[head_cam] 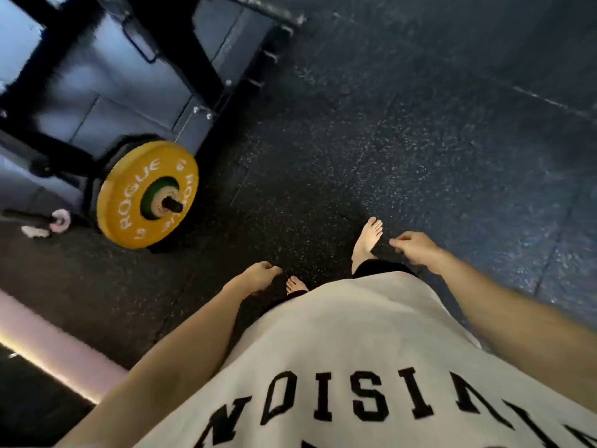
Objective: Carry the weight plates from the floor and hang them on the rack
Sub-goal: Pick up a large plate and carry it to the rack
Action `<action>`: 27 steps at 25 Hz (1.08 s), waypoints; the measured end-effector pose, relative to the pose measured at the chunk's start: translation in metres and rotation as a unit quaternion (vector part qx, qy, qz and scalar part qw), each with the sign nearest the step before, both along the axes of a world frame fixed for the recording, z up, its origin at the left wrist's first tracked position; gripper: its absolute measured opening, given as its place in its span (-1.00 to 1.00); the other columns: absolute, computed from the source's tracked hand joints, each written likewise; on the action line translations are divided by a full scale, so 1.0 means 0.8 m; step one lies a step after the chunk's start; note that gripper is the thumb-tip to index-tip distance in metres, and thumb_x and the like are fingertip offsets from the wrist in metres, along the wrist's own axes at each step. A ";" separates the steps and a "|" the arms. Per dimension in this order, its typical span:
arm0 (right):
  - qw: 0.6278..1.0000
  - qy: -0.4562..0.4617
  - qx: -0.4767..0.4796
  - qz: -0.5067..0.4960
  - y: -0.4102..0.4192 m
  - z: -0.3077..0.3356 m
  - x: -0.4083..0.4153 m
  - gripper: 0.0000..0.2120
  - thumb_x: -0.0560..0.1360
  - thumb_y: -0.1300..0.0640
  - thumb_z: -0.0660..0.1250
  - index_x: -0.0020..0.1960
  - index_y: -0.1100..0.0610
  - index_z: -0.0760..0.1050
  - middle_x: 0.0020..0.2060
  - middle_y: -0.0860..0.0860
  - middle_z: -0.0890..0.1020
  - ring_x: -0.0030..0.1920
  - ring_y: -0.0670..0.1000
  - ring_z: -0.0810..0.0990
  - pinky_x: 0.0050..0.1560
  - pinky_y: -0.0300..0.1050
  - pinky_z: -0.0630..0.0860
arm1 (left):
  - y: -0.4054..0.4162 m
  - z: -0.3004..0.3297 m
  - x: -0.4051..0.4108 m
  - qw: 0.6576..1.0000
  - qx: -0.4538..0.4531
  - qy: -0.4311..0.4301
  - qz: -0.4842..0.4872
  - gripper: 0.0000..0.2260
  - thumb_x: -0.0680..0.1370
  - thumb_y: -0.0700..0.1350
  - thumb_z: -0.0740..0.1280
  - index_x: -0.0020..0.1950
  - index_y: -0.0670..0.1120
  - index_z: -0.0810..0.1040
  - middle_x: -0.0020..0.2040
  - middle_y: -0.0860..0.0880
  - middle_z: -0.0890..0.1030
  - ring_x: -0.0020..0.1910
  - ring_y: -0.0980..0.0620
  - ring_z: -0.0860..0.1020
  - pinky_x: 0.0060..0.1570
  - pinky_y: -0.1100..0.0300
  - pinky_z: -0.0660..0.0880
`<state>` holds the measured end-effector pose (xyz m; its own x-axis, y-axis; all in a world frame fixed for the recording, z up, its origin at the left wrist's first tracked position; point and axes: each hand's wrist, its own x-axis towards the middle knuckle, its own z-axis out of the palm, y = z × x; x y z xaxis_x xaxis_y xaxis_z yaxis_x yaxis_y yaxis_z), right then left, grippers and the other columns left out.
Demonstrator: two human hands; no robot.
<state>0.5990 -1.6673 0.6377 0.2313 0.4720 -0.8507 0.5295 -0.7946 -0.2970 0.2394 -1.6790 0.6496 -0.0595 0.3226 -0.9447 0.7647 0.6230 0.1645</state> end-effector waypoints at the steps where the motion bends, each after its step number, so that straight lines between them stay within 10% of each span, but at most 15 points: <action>1: 1.000 0.001 -0.002 -0.028 0.002 -0.003 0.020 -0.83 0.53 0.01 0.35 -0.20 0.06 0.52 -0.19 0.10 0.60 -0.25 0.06 0.50 -0.27 -0.08 0.39 | 0.026 -0.002 0.015 1.000 0.003 0.003 -0.018 -0.67 0.63 0.09 0.21 0.29 -0.07 0.47 0.11 -0.10 0.58 -0.01 -0.05 0.55 0.03 0.06 0.50; 13: 0.993 0.032 -0.031 -0.112 0.170 0.001 0.305 -0.80 0.57 0.03 0.30 -0.16 0.11 0.47 -0.25 0.06 0.54 -0.26 0.04 0.47 -0.28 -0.18 0.36 | 0.336 0.006 0.301 0.992 0.122 -0.012 -0.041 -0.72 0.61 0.05 0.25 0.21 -0.07 0.58 0.22 -0.09 0.57 0.18 -0.07 0.52 0.19 0.08 0.44; 22: 0.993 0.036 -0.039 -0.103 0.463 -0.026 0.439 -0.77 0.61 0.05 0.25 0.06 0.23 0.51 0.01 0.16 0.60 -0.07 0.10 0.52 -0.09 -0.08 0.42 | 0.613 -0.038 0.422 0.988 0.064 -0.022 -0.137 -0.67 0.67 -0.02 0.13 0.37 -0.07 0.50 0.37 -0.11 0.46 0.30 -0.10 0.44 0.25 0.13 0.36; 27: 0.992 0.019 0.023 -0.119 0.682 -0.001 0.507 -0.80 0.59 0.03 0.30 0.02 0.18 0.54 0.03 0.19 0.64 -0.05 0.12 0.54 -0.06 -0.07 0.42 | 0.843 -0.010 0.478 0.985 0.128 0.007 -0.112 -0.71 0.63 0.01 0.24 0.25 -0.12 0.54 0.12 -0.12 0.59 0.04 -0.09 0.55 0.13 0.04 0.49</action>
<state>1.0049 -1.1218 0.6366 0.3102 0.4468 -0.8391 0.3156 -0.8810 -0.3524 0.6220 -1.0044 0.6417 0.0279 0.5561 -0.8307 0.8817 0.3778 0.2826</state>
